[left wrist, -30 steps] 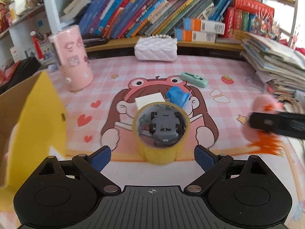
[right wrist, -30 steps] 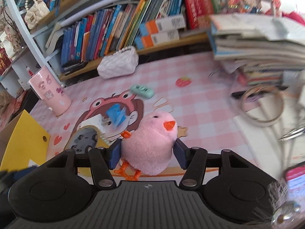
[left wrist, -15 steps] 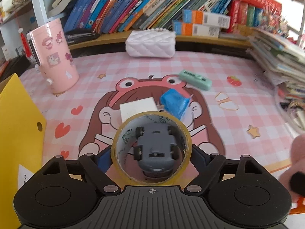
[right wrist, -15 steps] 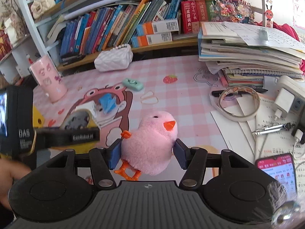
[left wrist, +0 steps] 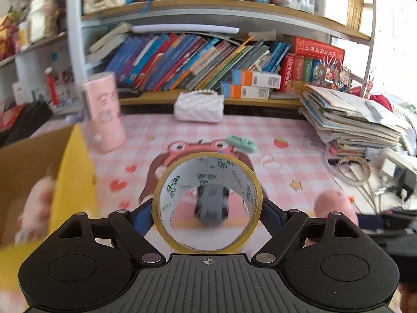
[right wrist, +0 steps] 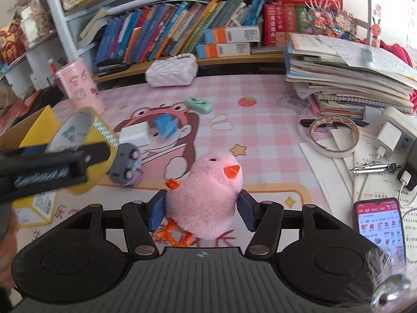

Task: Organize objects
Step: 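Lift and carry the tape roll and pink chick with both tools to the yellow box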

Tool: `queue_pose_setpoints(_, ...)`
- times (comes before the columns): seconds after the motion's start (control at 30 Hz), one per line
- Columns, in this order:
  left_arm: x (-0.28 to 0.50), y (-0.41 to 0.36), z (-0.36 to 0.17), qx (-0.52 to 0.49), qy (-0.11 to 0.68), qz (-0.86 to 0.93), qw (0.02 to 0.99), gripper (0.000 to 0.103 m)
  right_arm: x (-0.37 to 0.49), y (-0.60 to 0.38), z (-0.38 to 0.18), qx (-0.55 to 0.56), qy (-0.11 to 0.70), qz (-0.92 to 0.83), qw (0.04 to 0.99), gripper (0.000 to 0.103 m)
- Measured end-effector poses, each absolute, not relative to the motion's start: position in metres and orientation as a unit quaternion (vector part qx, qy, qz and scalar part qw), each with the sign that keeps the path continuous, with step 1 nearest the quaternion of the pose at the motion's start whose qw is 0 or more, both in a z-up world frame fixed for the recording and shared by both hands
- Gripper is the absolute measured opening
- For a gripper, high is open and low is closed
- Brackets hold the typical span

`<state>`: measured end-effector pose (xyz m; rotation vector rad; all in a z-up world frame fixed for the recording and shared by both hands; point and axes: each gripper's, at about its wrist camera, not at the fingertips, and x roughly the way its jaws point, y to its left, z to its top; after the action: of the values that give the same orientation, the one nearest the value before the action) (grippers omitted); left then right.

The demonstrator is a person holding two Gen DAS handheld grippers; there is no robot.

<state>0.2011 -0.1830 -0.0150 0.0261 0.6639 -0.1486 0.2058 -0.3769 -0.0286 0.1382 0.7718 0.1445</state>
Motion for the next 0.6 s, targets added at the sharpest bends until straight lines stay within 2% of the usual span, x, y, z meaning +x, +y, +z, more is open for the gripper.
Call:
queue_pose_setpoints(0.23,0.144,-0.134,-0.024,-0.019,0.358,-0.04,0.933,0.084,0.179,-0.336,-0.026,0.043,0.386,0.095,0.916,0.055)
queue_pose_setpoints(0.6,0.073,-0.046,-0.021,-0.051,0.363,0.038,0.929,0.084,0.125,-0.24,-0.018,-0.014,0.393,0.161,0.905,0.055)
